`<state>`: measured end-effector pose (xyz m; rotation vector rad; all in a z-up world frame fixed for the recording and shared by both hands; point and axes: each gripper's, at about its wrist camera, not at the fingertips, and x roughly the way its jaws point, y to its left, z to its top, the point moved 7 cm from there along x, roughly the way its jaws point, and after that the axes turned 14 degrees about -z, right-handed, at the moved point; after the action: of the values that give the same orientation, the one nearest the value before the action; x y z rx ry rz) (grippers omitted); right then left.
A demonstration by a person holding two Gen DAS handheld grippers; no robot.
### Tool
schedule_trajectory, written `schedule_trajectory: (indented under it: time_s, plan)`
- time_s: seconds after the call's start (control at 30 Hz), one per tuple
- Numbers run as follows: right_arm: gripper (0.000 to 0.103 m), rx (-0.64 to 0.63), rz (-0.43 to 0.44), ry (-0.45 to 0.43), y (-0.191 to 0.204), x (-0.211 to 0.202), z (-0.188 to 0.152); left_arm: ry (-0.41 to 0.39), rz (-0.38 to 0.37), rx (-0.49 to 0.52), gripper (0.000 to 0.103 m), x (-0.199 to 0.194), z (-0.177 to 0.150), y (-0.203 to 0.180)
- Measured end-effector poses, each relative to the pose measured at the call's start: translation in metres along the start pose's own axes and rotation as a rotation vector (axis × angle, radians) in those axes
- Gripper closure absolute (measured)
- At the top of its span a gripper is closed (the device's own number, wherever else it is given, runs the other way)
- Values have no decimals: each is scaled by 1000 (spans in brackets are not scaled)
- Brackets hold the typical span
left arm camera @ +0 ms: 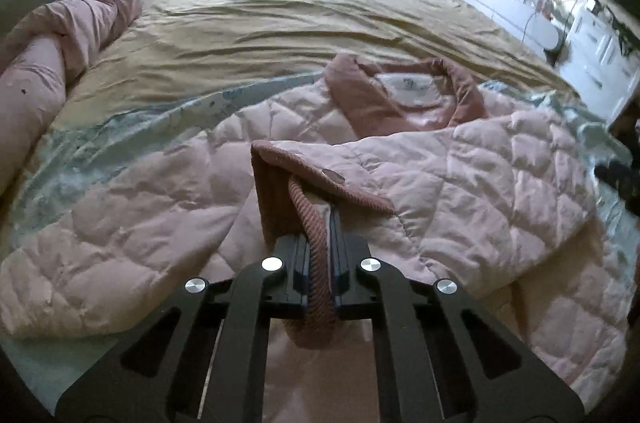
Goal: Fold large clothes
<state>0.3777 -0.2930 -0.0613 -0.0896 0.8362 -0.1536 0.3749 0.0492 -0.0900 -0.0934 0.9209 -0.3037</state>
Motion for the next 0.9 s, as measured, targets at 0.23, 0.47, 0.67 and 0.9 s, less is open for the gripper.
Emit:
schedule_trajectory:
  time_s: [0.23,0.47,0.67,0.9]
  plan:
    - [23,38,58,144,13,44,1,86,-5,-56,98,34,-35,17]
    - [23,54,18,248,14,83,-20,81,-16,-65,97,40,-38,19]
    - [23,42,-35,245,17,90,-24,76,-11,-61,94,39,-38,17]
    - [18,-13,56,92,38,19,-12,-30,42,-10,52,-16,-19,4]
